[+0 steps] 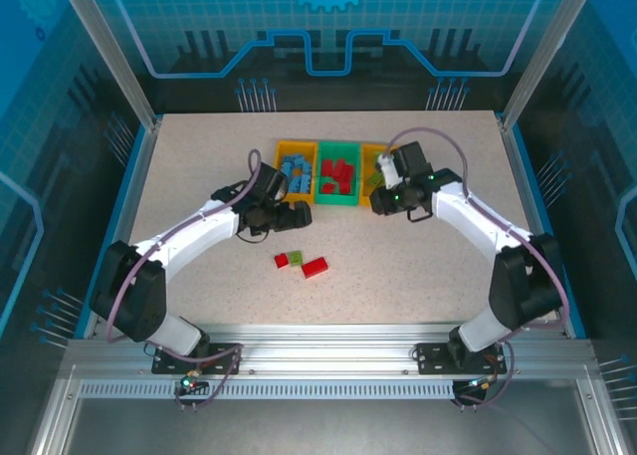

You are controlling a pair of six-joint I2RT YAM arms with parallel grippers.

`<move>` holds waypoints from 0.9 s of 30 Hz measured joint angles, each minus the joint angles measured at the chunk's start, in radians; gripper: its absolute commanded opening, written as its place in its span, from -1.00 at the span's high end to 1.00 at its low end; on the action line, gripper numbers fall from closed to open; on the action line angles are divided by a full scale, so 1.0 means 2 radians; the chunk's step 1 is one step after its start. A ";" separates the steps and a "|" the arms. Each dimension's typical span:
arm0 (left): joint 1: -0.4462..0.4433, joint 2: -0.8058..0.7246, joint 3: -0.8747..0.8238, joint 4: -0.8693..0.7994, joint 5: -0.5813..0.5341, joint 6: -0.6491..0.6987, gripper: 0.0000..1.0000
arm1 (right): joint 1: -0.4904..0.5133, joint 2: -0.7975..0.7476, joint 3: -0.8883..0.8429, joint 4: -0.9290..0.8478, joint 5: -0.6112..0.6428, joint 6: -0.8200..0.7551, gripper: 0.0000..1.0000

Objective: Sort the legos into containers by color

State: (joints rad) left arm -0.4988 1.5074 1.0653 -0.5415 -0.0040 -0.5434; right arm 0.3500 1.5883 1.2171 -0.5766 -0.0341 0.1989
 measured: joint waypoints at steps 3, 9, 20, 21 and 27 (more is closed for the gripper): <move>-0.045 0.000 0.000 -0.013 -0.013 0.014 -0.97 | -0.019 0.052 0.054 -0.015 0.001 0.020 0.45; -0.101 0.007 0.003 -0.058 -0.022 -0.026 -0.98 | -0.029 0.162 0.170 -0.062 0.011 0.045 0.34; -0.146 0.045 0.004 -0.079 -0.007 -0.188 -0.98 | -0.035 0.227 0.253 -0.120 0.029 0.068 -0.40; -0.151 0.056 0.006 -0.079 -0.005 -0.197 -0.97 | -0.035 0.227 0.254 -0.121 0.028 0.069 -0.46; -0.161 0.110 0.020 -0.080 0.000 -0.242 -0.98 | -0.035 0.225 0.255 -0.123 0.026 0.071 -0.60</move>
State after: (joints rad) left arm -0.8215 1.7271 1.1046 -0.7017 -0.0036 -1.0283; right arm 0.2806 2.0384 1.7279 -0.8223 0.0174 0.3408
